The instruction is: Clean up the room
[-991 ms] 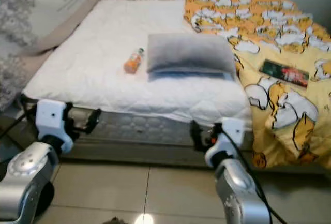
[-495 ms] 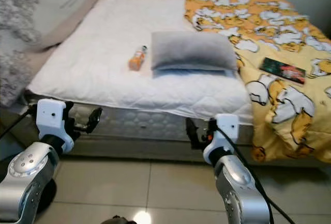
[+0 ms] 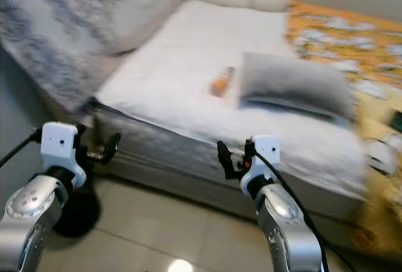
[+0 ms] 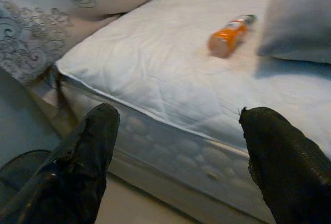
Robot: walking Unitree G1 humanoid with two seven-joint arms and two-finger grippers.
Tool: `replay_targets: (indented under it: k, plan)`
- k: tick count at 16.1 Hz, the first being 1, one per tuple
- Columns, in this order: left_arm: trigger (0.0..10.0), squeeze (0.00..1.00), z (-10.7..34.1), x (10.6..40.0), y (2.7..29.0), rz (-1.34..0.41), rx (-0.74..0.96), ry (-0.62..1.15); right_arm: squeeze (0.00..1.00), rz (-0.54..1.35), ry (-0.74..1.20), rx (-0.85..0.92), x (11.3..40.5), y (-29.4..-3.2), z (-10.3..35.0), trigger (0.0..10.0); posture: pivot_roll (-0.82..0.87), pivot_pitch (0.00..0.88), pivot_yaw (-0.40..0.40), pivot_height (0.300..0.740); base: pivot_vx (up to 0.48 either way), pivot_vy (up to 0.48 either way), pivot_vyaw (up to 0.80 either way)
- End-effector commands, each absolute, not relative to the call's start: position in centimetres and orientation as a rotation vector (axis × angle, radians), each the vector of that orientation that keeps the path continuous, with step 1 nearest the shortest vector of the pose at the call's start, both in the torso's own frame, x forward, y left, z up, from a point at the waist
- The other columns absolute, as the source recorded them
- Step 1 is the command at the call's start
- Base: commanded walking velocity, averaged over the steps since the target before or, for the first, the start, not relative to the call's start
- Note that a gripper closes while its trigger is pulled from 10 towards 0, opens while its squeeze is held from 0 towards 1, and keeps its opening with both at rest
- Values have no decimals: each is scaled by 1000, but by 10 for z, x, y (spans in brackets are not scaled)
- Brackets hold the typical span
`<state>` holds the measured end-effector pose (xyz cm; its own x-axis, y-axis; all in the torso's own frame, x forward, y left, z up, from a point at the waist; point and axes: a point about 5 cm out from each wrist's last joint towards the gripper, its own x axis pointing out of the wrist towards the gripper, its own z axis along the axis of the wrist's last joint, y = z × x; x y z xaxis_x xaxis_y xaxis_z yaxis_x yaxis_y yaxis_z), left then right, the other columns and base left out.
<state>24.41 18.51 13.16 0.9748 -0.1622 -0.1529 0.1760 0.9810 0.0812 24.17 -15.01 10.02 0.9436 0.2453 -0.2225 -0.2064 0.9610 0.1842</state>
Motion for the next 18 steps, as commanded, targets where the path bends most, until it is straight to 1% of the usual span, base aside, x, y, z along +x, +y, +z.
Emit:
replay_targets:
  k: [1, 5, 7, 9, 11, 15, 18]
  plan:
    - [10000, 0, 134, 244, 183, -181, 105, 139, 0, 214, 245, 160, 244, -154, 100, 10000, 39, 0, 3, 740, 390, 0, 0]
    - [10000, 0, 133, 247, 182, -188, 111, 142, 0, 157, 242, 195, 245, -159, 100, 10000, 35, 0, 9, 740, 394, 0, 0]
    - [10000, 0, 133, 248, 181, -188, 105, 144, 0, 137, 242, 183, 244, -162, 100, 10000, 22, 0, 22, 740, 401, 0, 0]
    - [10000, 0, 132, 249, 180, -185, 88, 147, 0, 125, 246, 172, 244, -165, 101, 10000, 13, 0, 24, 740, 398, 0, -800]
    - [10000, 0, 129, 249, 178, -172, 69, 148, 0, 128, 245, 145, 244, -167, 103, 10000, 10, 0, 8, 740, 396, 0, -606]
    - [10000, 0, 126, 243, 176, -153, 76, 147, 0, 152, 257, 128, 247, -167, 104, 10000, 38, 0, -32, 740, 388, 0, 0]
    - [10000, 0, 127, 240, 180, -139, 87, 146, 0, 162, 266, 130, 249, -165, 103, 10000, 53, 0, -38, 740, 384, 0, 0]
